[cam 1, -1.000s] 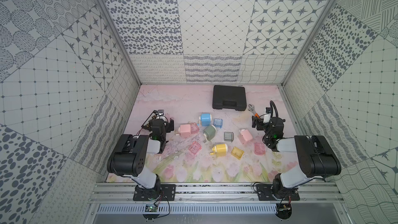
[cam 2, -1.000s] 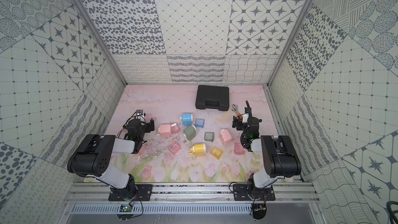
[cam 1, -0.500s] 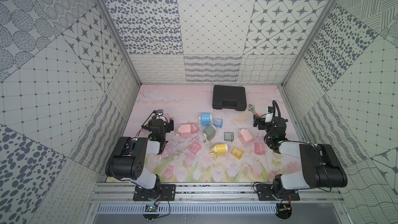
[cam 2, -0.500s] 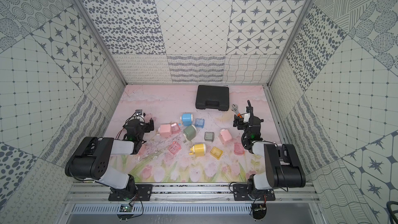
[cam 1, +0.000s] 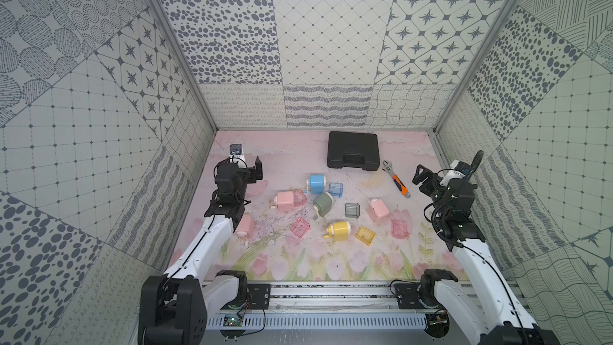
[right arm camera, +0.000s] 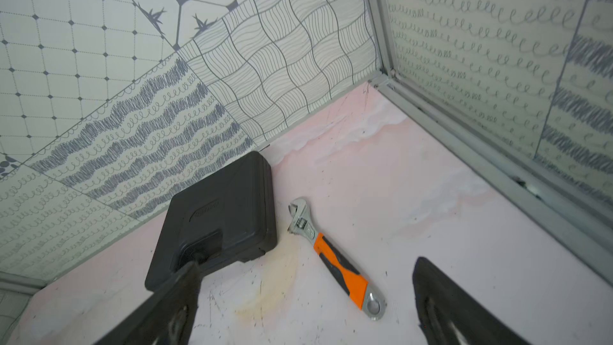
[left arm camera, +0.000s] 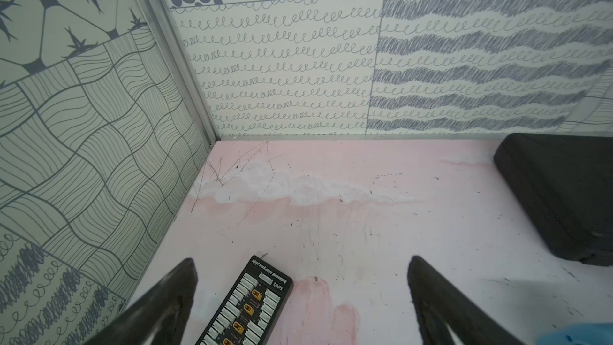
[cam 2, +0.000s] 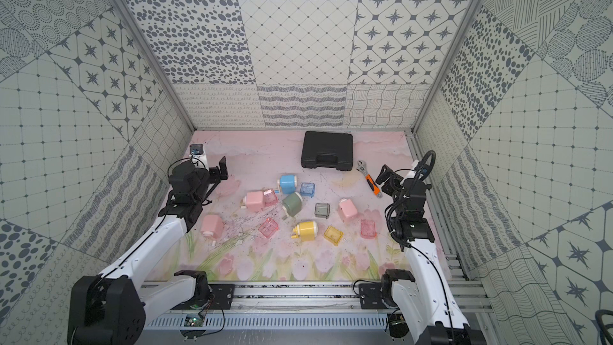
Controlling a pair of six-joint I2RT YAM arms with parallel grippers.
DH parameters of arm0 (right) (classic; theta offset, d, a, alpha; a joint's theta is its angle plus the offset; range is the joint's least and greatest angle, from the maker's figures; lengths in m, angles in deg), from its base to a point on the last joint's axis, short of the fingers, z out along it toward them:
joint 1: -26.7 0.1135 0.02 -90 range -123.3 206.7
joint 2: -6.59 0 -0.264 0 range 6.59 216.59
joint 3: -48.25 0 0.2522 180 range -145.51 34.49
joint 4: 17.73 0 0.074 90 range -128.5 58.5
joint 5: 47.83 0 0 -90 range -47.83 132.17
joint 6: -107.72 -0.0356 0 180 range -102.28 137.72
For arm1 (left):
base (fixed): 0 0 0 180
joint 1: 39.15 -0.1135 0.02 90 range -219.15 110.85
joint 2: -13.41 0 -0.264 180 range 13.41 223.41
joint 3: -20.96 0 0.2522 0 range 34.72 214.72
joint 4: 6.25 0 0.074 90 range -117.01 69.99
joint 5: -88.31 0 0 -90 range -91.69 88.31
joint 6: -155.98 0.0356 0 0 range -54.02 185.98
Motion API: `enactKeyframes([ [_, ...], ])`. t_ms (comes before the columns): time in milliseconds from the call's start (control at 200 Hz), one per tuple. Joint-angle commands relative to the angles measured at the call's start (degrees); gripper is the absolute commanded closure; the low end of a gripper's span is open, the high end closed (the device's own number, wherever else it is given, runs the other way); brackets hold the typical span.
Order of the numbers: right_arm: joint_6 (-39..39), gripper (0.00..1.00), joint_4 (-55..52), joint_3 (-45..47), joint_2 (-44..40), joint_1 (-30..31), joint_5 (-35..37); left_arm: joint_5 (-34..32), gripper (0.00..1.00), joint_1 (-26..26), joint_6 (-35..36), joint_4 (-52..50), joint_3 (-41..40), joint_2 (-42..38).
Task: Put the tray back into the pencil sharpener
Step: Adjust the container at the center of the board.
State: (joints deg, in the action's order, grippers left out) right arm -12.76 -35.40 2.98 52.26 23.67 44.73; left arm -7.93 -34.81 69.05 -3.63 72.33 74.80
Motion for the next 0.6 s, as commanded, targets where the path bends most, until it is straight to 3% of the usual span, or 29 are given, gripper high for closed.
enactKeyframes([
  [0, -9.76, 0.04, -16.31, -2.80, -1.77, 1.22, -7.84, 17.29, 0.03, -0.34, -0.86, -17.97, 3.01, -5.17],
  [85, -14.20, 0.07, -24.21, -4.61, -0.79, 5.30, -10.01, 25.06, 0.07, -0.04, -0.42, -19.57, 4.36, -6.56],
  [225, -19.50, 0.07, -32.52, -7.65, 0.95, 20.11, -2.08, 33.70, 0.01, 1.81, 1.94, -19.94, 4.94, -8.50],
  [320, -21.80, 0.08, -38.25, -11.18, 3.30, 29.12, 3.41, 35.24, 0.01, 4.91, 5.75, -20.76, 5.01, -9.11],
  [595, -26.60, 0.06, -51.91, -18.64, 14.62, 46.04, 7.89, 38.10, 0.01, 17.68, 13.62, -31.97, 7.60, -7.07],
])
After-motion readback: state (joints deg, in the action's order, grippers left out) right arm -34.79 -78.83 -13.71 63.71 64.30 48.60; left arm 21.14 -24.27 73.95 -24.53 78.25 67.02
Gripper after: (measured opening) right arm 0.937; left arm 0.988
